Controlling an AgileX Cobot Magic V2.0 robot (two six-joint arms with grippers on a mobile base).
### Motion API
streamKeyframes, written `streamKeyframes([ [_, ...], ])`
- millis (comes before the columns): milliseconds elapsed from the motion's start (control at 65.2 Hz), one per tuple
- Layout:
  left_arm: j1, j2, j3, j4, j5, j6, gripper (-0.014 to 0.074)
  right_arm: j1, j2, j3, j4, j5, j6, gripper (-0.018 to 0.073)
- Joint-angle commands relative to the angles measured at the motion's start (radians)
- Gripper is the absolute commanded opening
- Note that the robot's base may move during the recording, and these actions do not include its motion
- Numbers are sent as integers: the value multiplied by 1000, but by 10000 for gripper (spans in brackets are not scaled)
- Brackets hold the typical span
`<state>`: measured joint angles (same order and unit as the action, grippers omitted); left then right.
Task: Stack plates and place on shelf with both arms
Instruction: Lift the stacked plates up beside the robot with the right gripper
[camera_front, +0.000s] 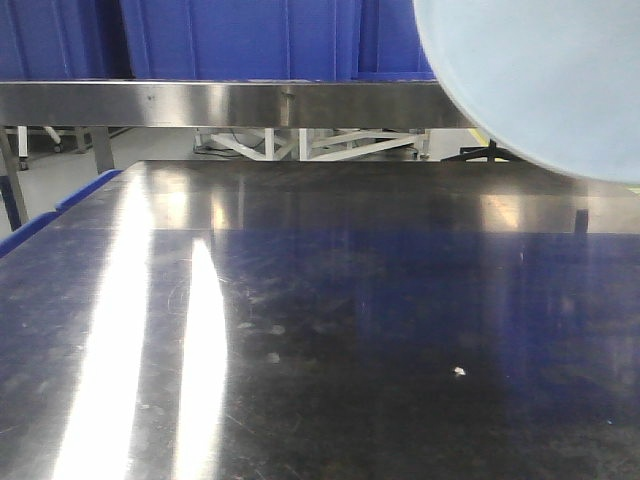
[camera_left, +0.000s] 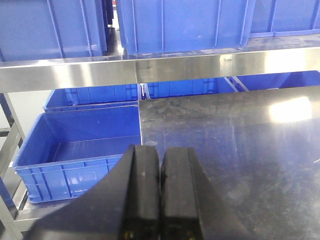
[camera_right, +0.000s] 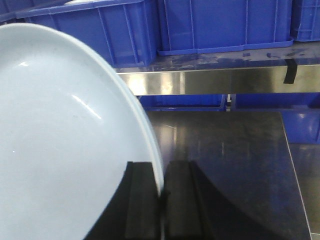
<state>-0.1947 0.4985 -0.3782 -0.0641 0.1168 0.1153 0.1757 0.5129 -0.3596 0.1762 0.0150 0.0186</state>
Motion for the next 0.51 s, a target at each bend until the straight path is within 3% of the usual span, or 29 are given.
streamKeyframes([
  [0, 2, 0, -31, -8, -85, -9, 82, 2, -2, -32, 2, -116, 3, 52],
  [491, 2, 0, -31, -8, -85, -9, 82, 2, -1, -32, 2, -114, 3, 52],
])
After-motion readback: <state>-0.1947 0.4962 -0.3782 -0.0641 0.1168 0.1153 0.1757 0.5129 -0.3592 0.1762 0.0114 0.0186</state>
